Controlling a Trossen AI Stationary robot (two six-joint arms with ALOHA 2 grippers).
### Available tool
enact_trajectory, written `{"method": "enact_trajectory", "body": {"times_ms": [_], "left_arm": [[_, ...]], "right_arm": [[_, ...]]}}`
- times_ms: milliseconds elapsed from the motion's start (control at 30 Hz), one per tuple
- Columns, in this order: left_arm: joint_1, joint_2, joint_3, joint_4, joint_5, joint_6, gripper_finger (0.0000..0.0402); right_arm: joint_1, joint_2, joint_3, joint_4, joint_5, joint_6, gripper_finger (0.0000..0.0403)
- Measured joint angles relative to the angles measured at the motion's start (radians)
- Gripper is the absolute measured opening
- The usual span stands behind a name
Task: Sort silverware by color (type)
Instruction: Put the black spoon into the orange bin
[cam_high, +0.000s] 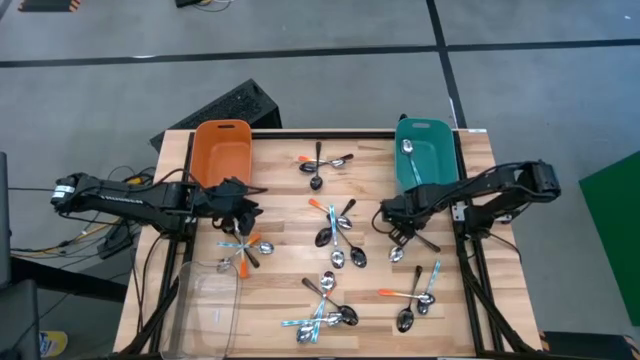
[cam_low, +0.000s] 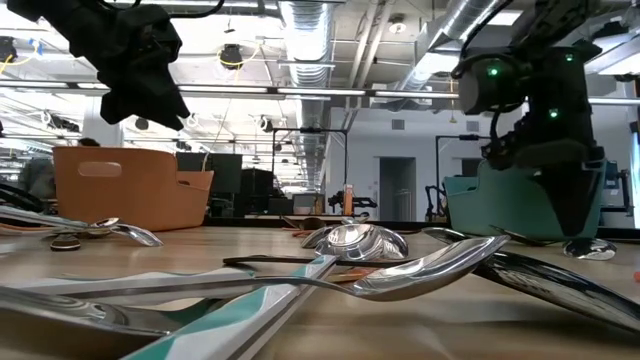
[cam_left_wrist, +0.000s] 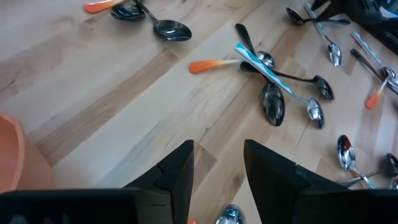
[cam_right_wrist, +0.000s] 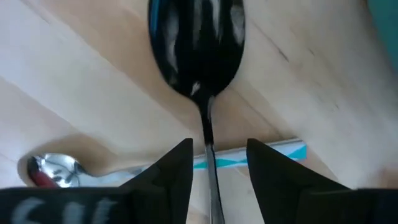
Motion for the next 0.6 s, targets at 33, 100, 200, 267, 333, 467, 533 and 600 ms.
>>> {"method": "enact_trajectory", "body": {"times_ms": [33, 100, 200, 267, 333, 467, 533, 600], "left_arm": [[0.000, 0.000, 0.000, 0.003, -0.001, 0.000, 0.0128], [0.000, 0.000, 0.000, 0.006, -0.003, 0.000, 0.0128], [0.000, 0.000, 0.000, 0.006, -0.012, 0.000, 0.0128], [0.000, 0.000, 0.000, 0.008, -0.023, 0.000, 0.0128], [0.000, 0.000, 0.000, 0.015, -0.024, -0.005, 0.0128], [0.000, 0.000, 0.000, 0.016, -0.025, -0.023, 0.0128], [0.000, 0.000, 0.000, 0.017, -0.027, -0.029, 0.0128], [0.000, 0.000, 0.000, 0.016, -0.040, -0.034, 0.0128]], "right_arm": [[0.013, 0.000, 0.000, 0.001, 0.005, 0.004, 0.0170], [0.036, 0.000, 0.000, 0.005, 0.031, 0.006, 0.0167], [0.051, 0.000, -0.020, 0.034, 0.052, -0.009, 0.0164], [0.051, 0.000, -0.042, 0.054, 0.052, -0.012, 0.0160], [0.050, 0.000, -0.062, 0.076, 0.052, -0.011, 0.0154], [0.050, -0.003, -0.079, 0.097, 0.054, 0.002, 0.0135], [0.050, -0.003, -0.080, 0.101, 0.055, -0.010, 0.0120], [0.049, -0.003, -0.080, 0.112, 0.054, -0.021, 0.0098]]}}
